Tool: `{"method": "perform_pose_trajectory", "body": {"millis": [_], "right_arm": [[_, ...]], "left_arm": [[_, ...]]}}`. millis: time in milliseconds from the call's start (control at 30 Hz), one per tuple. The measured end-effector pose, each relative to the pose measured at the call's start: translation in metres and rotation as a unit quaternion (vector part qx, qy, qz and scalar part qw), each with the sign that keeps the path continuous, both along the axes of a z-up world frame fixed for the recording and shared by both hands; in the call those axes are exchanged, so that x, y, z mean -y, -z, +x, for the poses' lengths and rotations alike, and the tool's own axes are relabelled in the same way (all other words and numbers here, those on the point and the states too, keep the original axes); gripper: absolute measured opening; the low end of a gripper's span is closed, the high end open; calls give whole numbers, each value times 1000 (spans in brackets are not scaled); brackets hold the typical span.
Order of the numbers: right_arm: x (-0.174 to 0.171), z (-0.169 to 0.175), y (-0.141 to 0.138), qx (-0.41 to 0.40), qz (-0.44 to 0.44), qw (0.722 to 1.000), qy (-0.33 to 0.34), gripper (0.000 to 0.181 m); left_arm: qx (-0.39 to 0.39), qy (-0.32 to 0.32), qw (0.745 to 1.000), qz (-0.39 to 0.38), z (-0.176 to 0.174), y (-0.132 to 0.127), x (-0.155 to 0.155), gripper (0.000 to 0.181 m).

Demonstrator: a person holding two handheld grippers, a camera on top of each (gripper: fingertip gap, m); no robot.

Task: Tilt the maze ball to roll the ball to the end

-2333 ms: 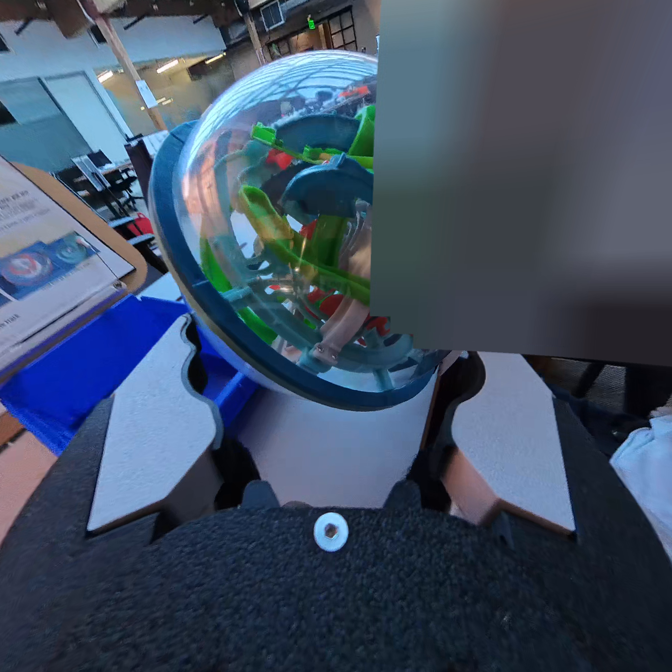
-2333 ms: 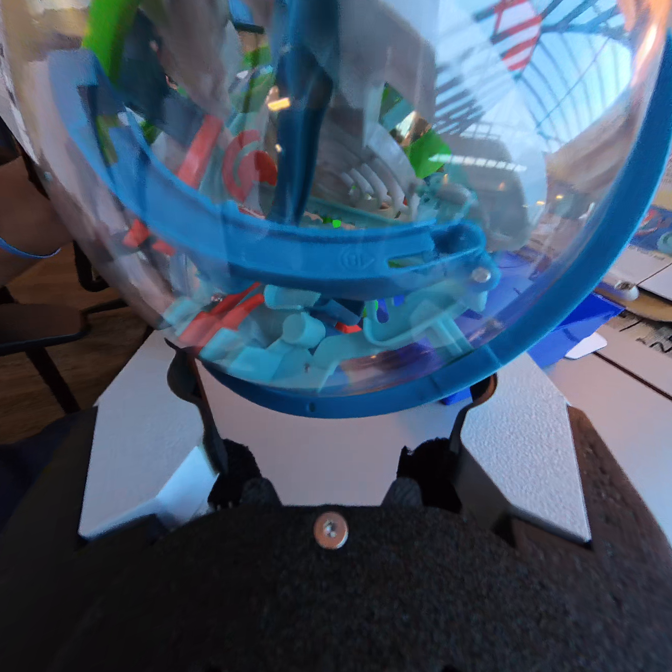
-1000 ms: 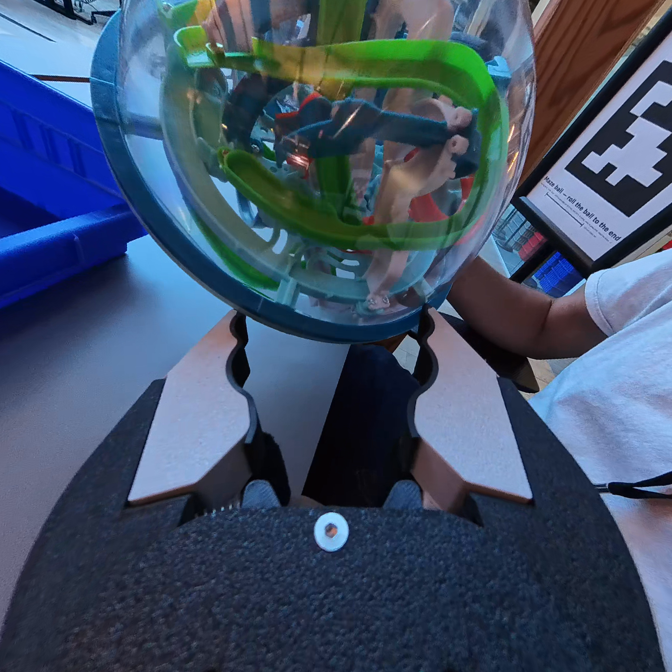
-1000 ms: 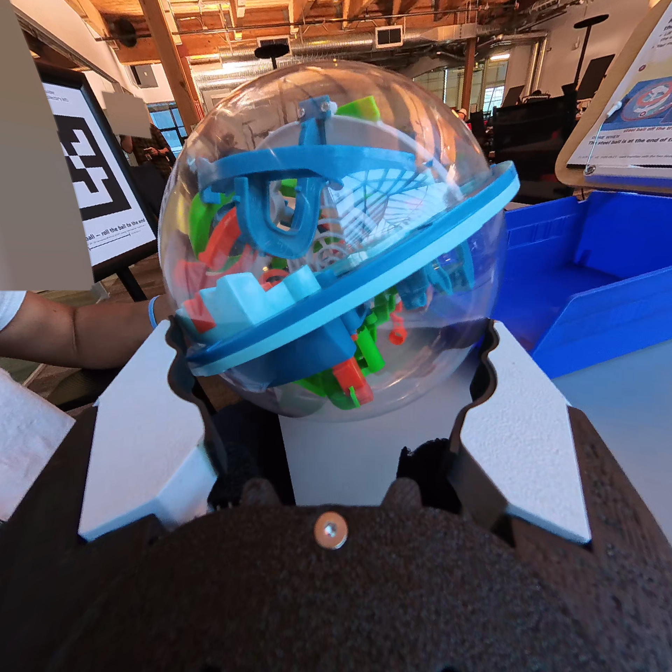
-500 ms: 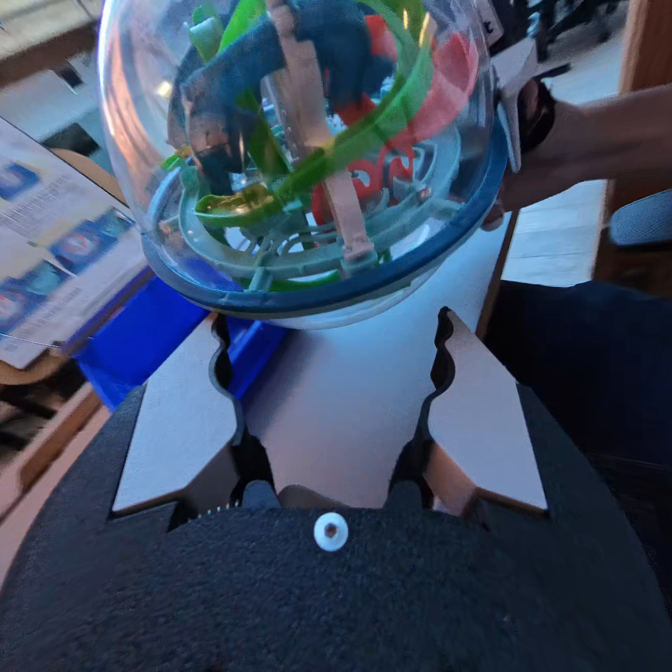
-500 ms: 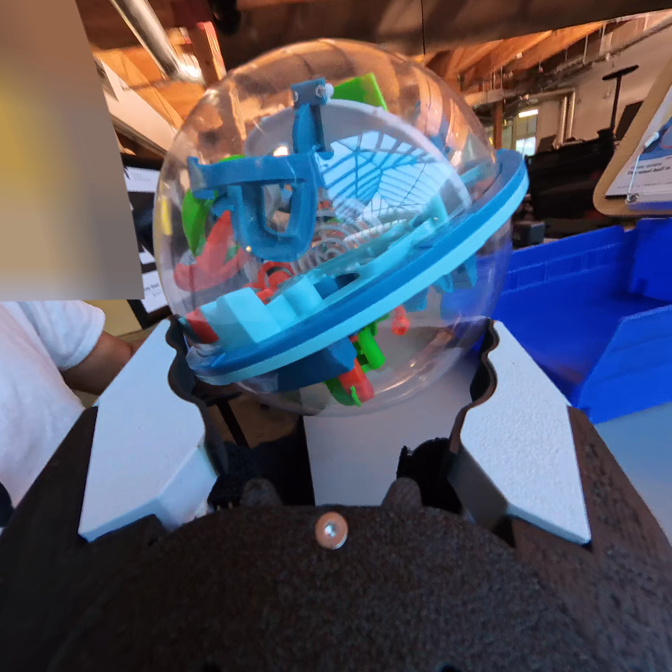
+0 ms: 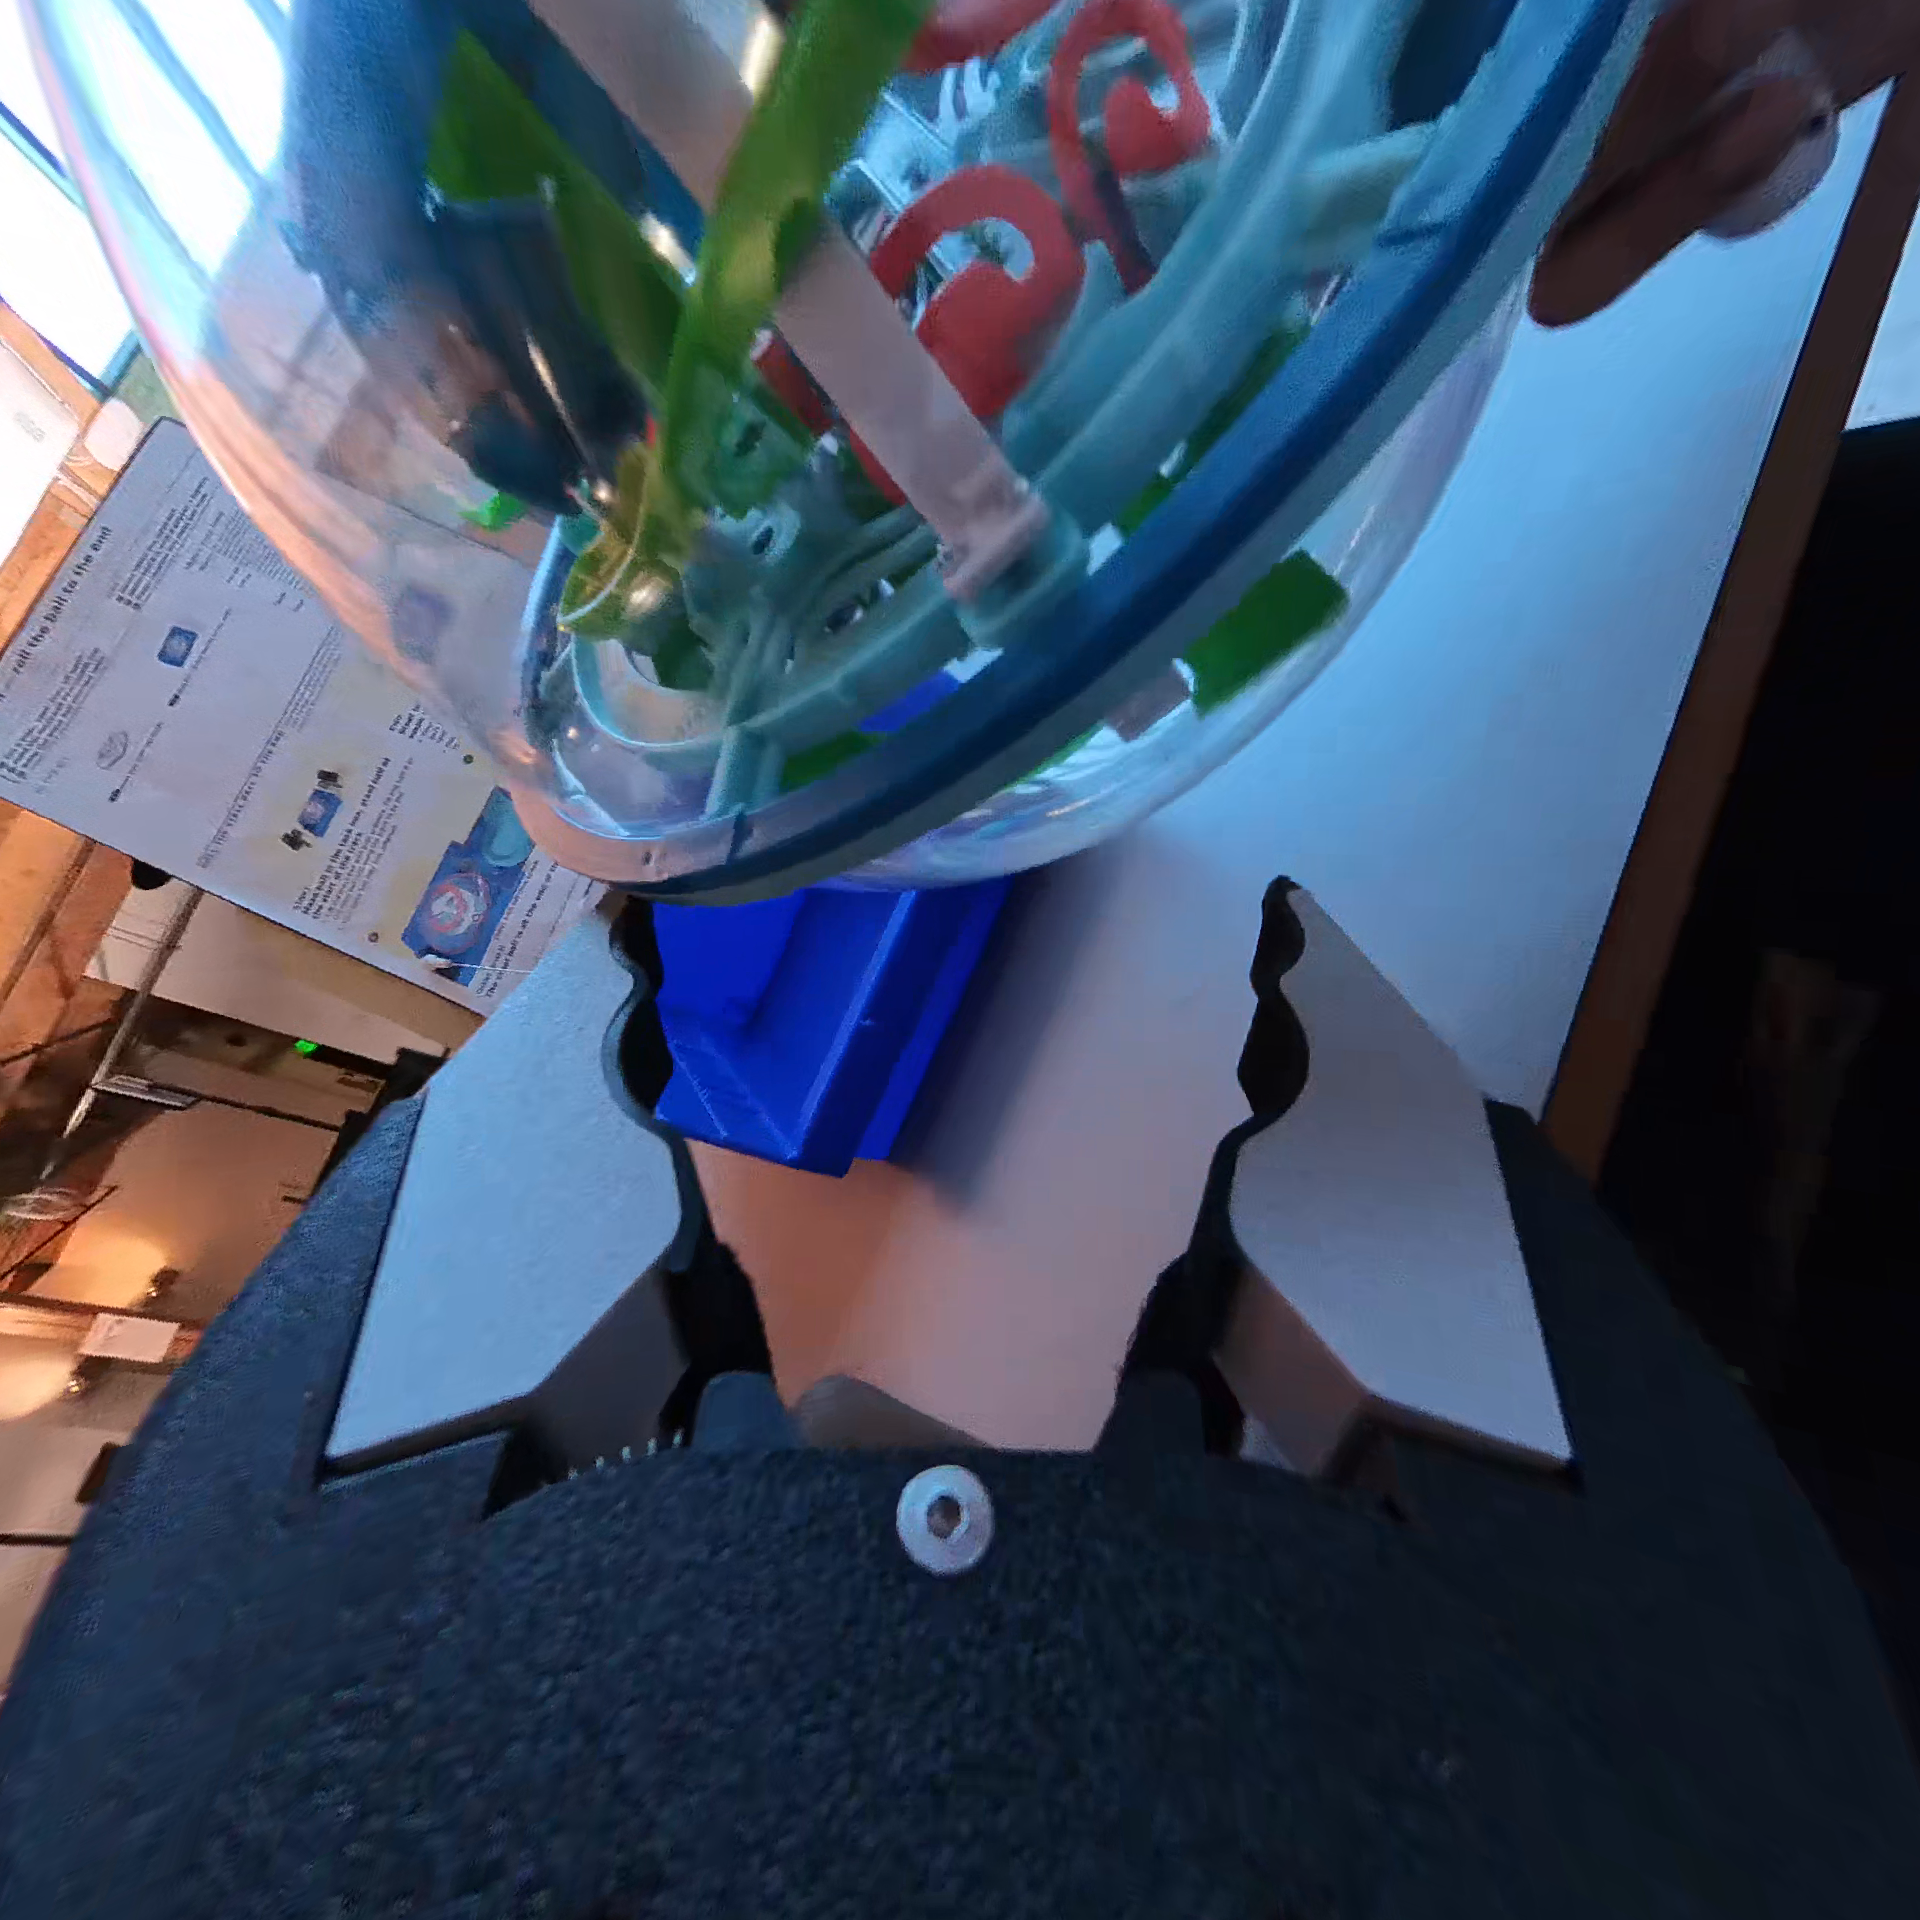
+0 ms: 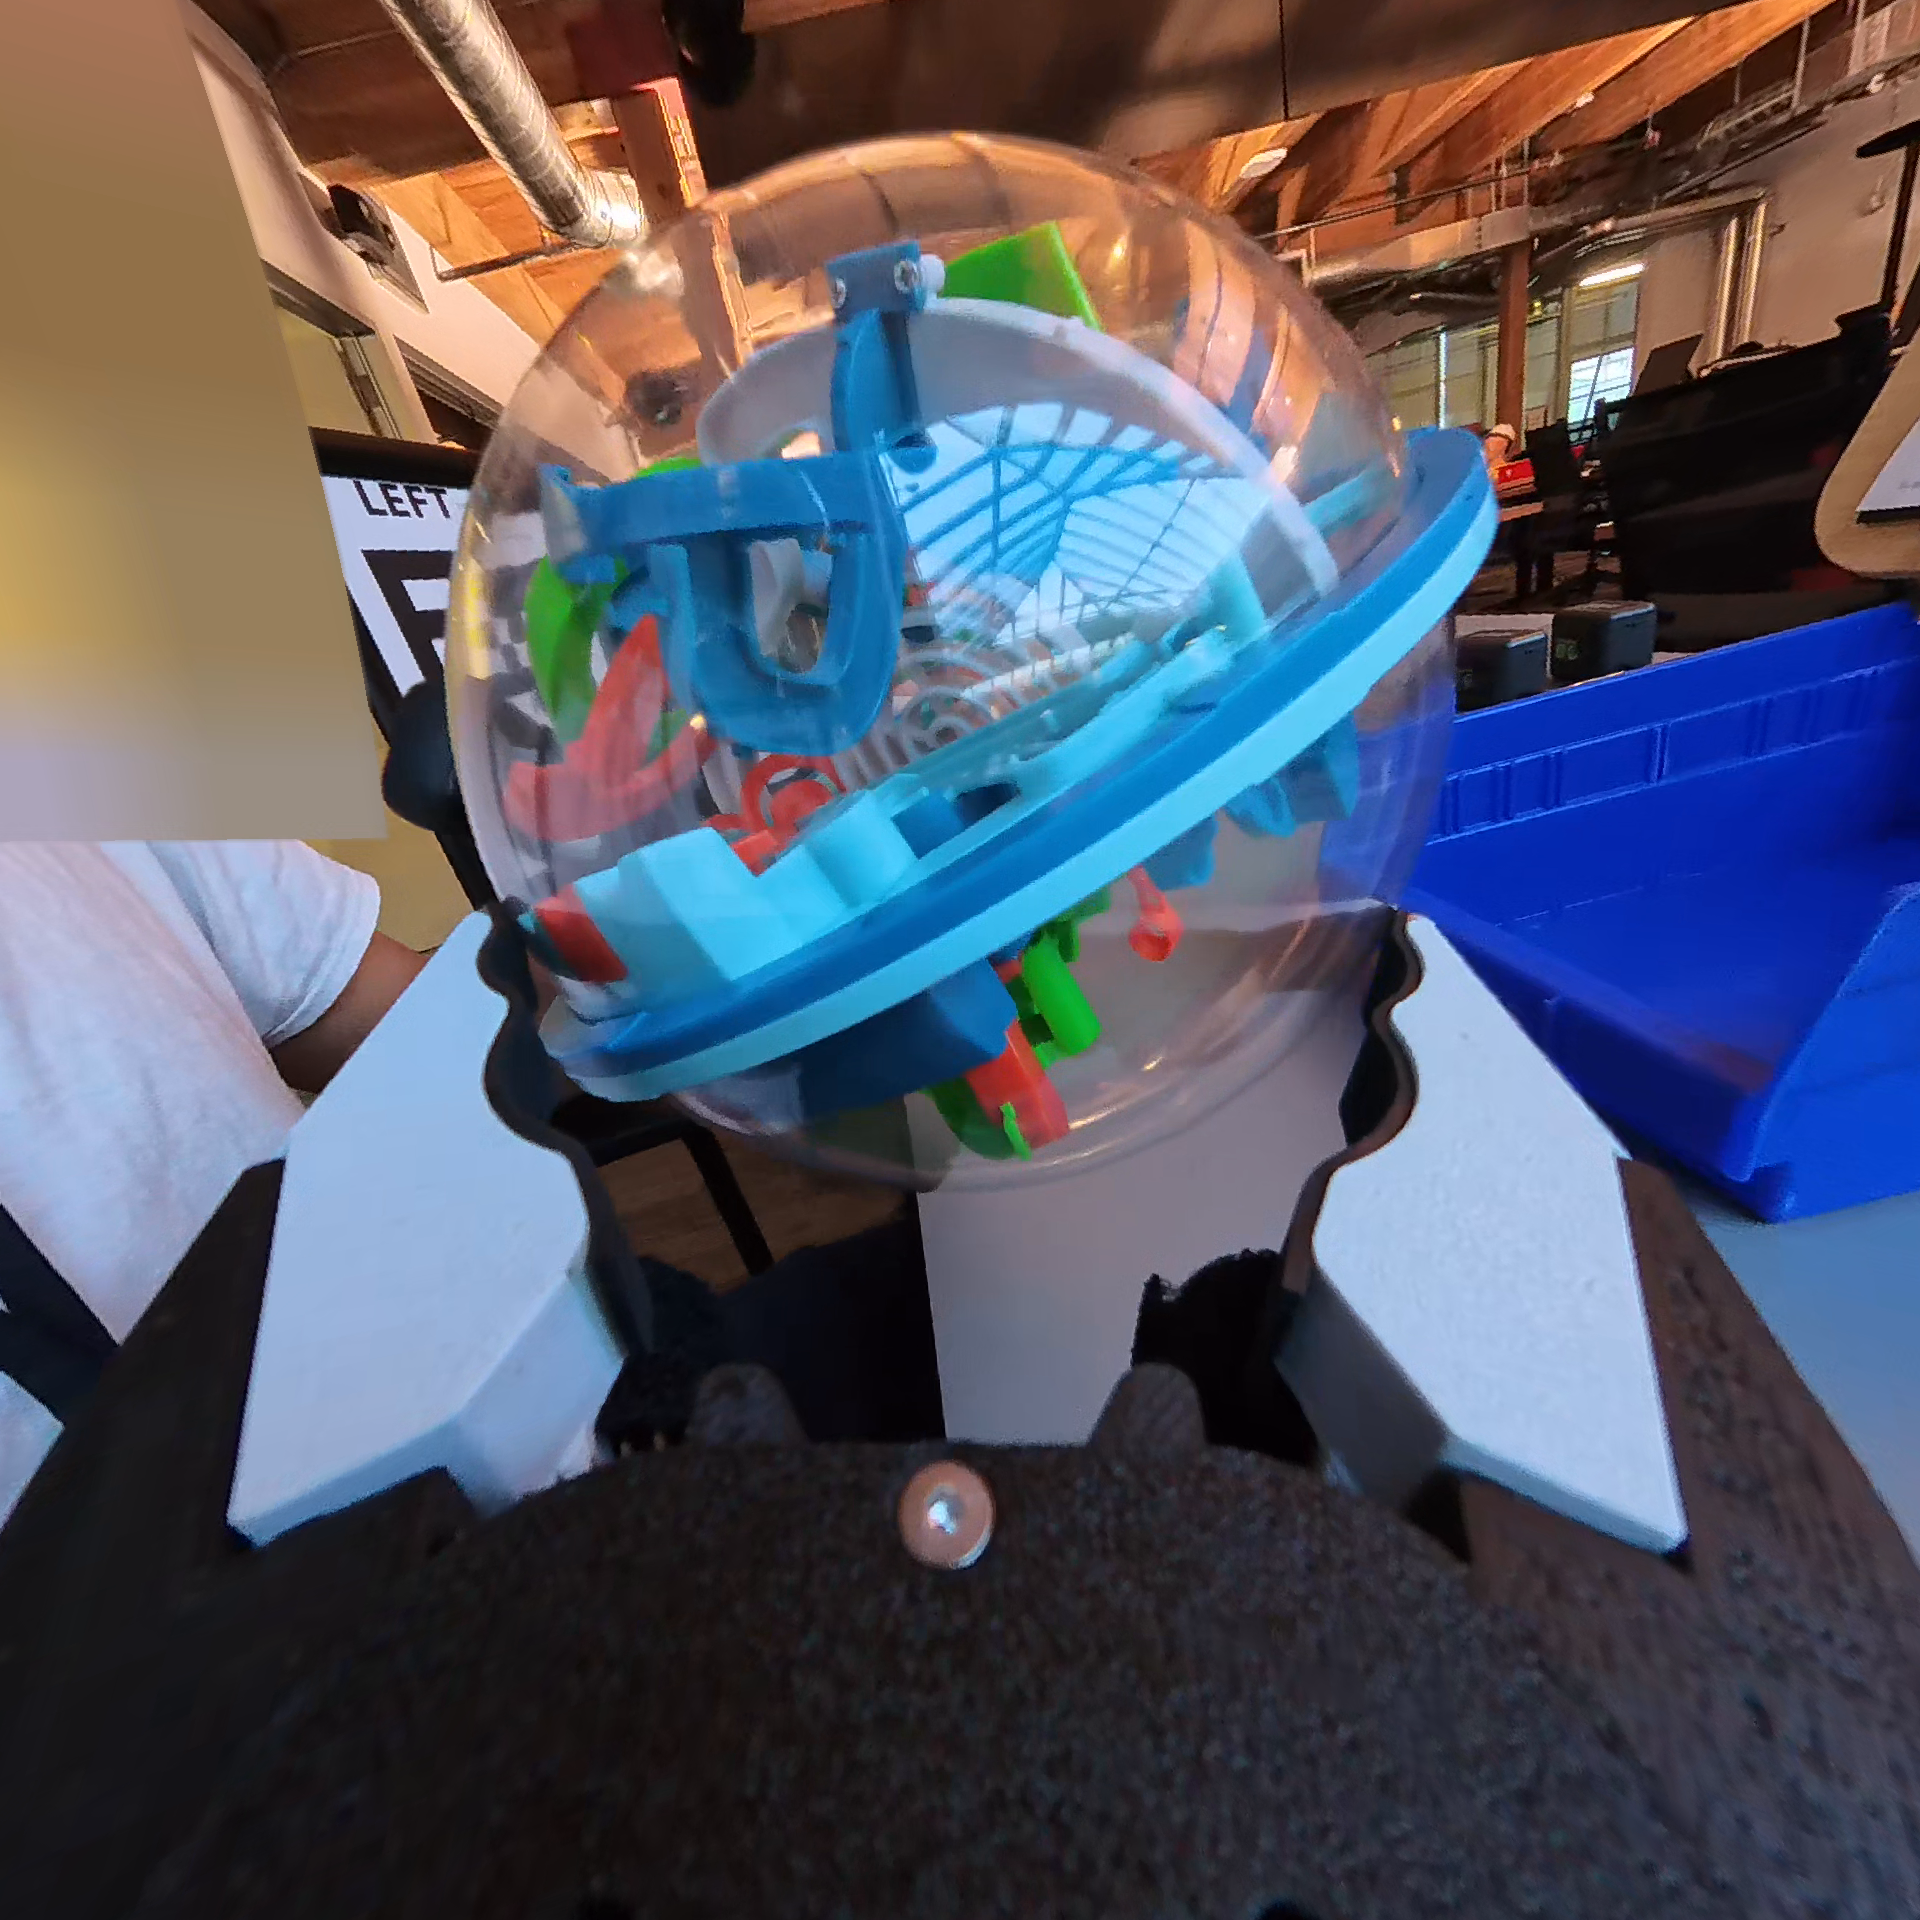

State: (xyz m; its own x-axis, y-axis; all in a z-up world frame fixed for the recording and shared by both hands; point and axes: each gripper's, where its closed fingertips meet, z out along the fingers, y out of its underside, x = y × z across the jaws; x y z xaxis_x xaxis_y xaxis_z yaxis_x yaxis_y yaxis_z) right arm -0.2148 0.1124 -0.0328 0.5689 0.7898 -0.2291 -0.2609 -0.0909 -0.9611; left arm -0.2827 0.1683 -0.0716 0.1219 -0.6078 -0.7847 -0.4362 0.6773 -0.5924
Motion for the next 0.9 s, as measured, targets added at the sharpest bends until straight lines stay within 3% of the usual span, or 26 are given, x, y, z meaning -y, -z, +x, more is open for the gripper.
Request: {"method": "perform_pose_trajectory", "body": {"millis": [133,167,233,333,633,733,900], "right_arm": [[3,-1,4,0,-4,1000,-14,151],[3,-2,4,-10,-11,1000,-23,148],[3,0,2,-25,-7,999,-23,141],[1,4,-6,-53,-5,998,-17,141],[-6,3,-7,-46,-63,997,-19,143],[-11,-4,-4,-17,-72,997,-12,155],[-3,-15,-15,19,-21,999,-25,155]], "left_arm": [[-9,-48,999,5,-5,2,-23,127],[-35,-59,998,2,-5,12,-28,157],[-63,-66,996,13,-2,29,-29,154],[-44,-29,997,53,6,26,-13,127],[-39,2,999,-33,9,36,-7,128],[-24,20,997,-75,11,35,-1,128],[-26,43,991,-121,12,41,4,127]]}}
